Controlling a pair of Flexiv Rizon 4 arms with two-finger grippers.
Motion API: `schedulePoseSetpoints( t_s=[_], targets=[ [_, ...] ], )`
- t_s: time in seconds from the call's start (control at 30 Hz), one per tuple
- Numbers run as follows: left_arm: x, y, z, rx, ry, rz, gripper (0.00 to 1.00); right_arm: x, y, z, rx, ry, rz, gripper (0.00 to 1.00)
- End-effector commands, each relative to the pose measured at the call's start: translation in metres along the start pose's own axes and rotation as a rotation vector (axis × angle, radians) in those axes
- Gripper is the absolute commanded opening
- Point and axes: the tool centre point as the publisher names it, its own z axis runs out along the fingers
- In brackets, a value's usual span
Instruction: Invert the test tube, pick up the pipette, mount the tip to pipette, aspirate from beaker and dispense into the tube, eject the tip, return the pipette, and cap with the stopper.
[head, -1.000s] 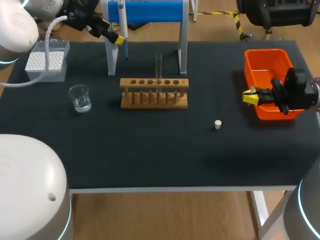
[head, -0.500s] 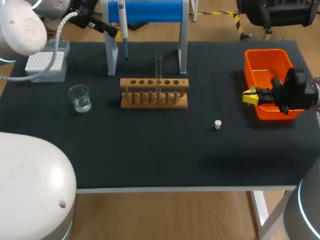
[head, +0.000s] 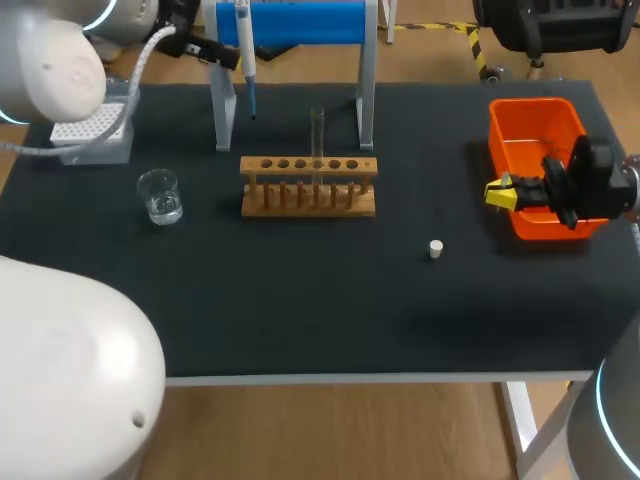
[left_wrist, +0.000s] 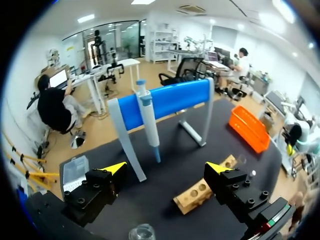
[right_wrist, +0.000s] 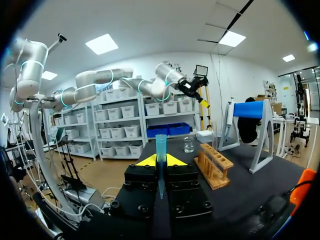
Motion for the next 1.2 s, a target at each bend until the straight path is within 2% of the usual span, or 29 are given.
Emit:
schedulePoseSetpoints(
  t_s=[0.03, 0.4, 0.73, 0.87, 1.2],
  targets=[
    [0.001, -0.005, 0.012, 0.004, -0.097, -0.034, 1.00, 0.000, 0.000, -0.001, 0.002, 0.002, 0.000, 0.00],
    [0.001, -0.015, 0.024, 0.037, -0.201, -0.106, 1.00, 0.000, 0.000, -0.001, 0.002, 0.002, 0.000, 0.00],
    [-0.001, -0.029, 0.035, 0.093, -0.251, -0.162, 1.00, 0.000, 0.000, -0.001, 0.002, 0.002, 0.000, 0.00],
    [0.001, -0.035, 0.036, 0.130, -0.289, -0.195, 1.00, 0.000, 0.000, -0.001, 0.002, 0.002, 0.000, 0.00],
    [0.011, -0.039, 0.043, 0.157, -0.326, -0.253, 1.00, 0.000, 0.000, -0.001, 0.002, 0.002, 0.000, 0.00]
  ],
)
